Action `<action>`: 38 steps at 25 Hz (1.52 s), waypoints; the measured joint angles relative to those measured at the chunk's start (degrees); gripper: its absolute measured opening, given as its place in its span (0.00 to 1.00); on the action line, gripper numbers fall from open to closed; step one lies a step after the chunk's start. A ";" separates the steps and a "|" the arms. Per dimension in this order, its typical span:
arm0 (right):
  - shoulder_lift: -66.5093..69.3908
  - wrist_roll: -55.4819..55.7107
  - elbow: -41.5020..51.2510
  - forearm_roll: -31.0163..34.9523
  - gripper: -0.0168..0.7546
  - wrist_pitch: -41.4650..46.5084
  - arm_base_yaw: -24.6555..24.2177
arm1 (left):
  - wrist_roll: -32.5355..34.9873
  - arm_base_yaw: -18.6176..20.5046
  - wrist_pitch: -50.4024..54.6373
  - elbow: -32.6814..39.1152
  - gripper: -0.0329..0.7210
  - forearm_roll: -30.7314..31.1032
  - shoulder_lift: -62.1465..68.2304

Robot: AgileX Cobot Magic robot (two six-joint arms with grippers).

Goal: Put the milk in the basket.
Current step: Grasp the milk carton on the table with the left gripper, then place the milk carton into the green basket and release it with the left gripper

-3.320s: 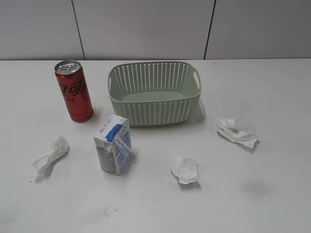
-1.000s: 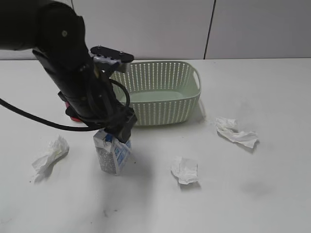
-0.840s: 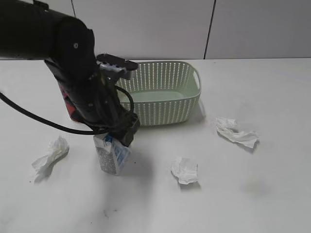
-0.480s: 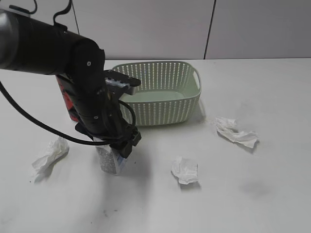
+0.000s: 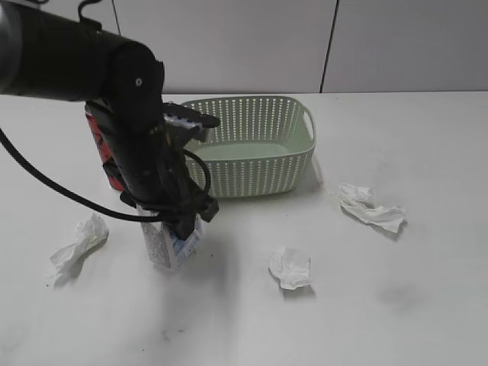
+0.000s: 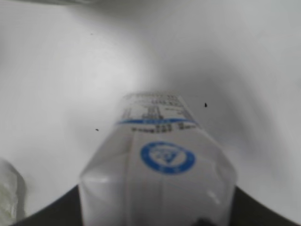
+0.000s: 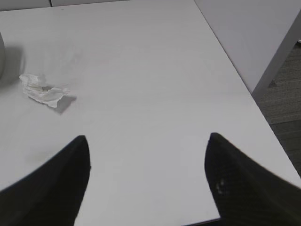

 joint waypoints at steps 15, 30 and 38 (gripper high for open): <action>0.00 0.00 0.00 0.00 0.78 0.00 0.00 | 0.00 0.67 -0.78 -29.37 0.48 5.94 -1.49; 0.00 0.00 0.00 0.00 0.78 0.00 0.00 | 0.00 6.66 -2.91 -32.10 0.48 0.99 16.73; 0.00 0.00 0.00 0.00 0.78 0.00 0.00 | 0.39 6.66 -3.21 -33.59 0.61 -0.72 19.01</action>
